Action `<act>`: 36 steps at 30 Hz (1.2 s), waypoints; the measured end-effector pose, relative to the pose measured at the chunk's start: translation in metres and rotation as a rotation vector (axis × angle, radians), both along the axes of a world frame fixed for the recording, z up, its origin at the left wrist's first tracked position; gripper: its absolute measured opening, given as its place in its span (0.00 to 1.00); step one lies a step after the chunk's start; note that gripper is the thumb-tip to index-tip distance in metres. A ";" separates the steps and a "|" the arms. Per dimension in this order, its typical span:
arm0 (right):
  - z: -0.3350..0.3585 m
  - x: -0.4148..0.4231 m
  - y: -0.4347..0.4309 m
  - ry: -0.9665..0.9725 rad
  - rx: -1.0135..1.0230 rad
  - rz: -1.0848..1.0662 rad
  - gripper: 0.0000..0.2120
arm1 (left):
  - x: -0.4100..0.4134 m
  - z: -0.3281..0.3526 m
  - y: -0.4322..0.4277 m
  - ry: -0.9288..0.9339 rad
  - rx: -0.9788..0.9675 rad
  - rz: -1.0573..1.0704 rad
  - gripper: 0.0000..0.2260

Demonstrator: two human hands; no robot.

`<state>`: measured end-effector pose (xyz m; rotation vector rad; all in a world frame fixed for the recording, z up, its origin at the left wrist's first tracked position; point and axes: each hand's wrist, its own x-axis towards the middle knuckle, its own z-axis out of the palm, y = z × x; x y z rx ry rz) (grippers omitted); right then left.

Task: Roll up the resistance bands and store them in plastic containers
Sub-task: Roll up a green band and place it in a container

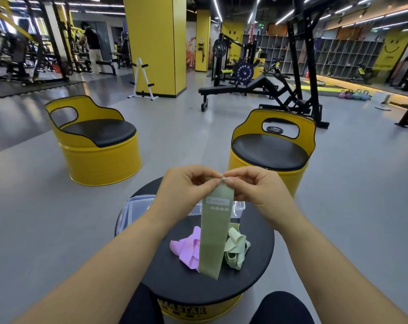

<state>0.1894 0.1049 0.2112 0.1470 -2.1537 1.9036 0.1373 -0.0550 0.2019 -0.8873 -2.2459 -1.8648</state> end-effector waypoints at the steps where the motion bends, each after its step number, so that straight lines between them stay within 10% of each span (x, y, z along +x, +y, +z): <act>1: 0.001 0.001 0.000 0.004 0.001 0.010 0.05 | 0.000 0.001 0.000 0.001 0.004 0.000 0.07; 18: 0.012 0.008 0.002 0.085 0.103 0.059 0.09 | 0.006 0.018 -0.011 -0.213 0.047 -0.202 0.07; 26: 0.012 0.007 -0.006 -0.067 -0.323 0.156 0.12 | 0.006 0.022 -0.010 -0.093 0.066 -0.258 0.08; 36: 0.007 0.007 -0.004 0.014 -0.085 0.165 0.14 | 0.007 0.019 -0.022 -0.195 0.037 -0.412 0.11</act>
